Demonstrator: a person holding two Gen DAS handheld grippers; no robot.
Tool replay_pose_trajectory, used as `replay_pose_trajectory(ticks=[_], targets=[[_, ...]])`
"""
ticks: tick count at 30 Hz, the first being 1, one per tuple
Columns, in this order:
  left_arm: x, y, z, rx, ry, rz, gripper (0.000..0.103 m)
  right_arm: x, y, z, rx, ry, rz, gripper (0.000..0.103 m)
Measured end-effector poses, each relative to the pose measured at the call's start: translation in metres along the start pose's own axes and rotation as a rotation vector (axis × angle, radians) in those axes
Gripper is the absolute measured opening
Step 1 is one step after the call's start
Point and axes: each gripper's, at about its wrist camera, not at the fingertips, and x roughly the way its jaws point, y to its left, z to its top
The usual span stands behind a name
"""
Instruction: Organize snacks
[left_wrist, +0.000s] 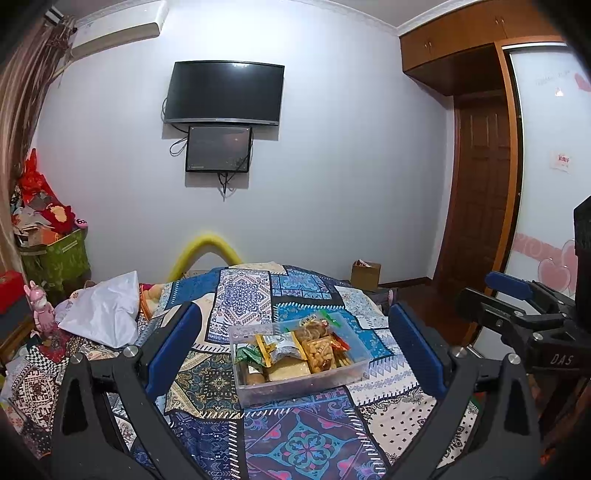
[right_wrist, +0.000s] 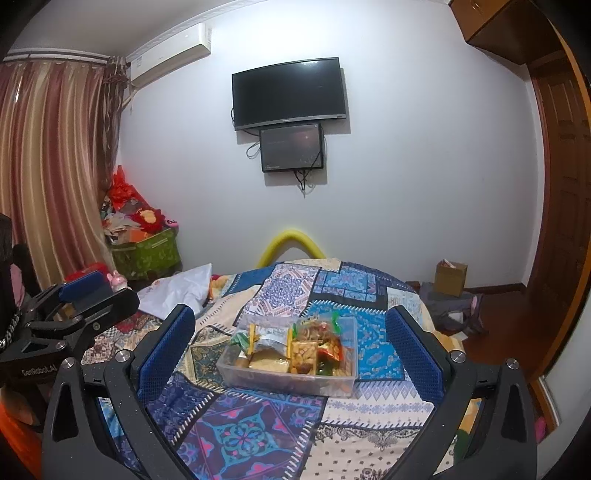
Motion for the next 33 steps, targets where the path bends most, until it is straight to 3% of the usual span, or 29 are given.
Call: replay_pose_trajectory(ticks=[33], targets=[[0.0023, 0.0033, -0.0045, -0.014, 0.026, -0.009, 0.102, -0.0020, -0.0029, 0.0009, 0.013, 0.009, 0.000, 0.103]])
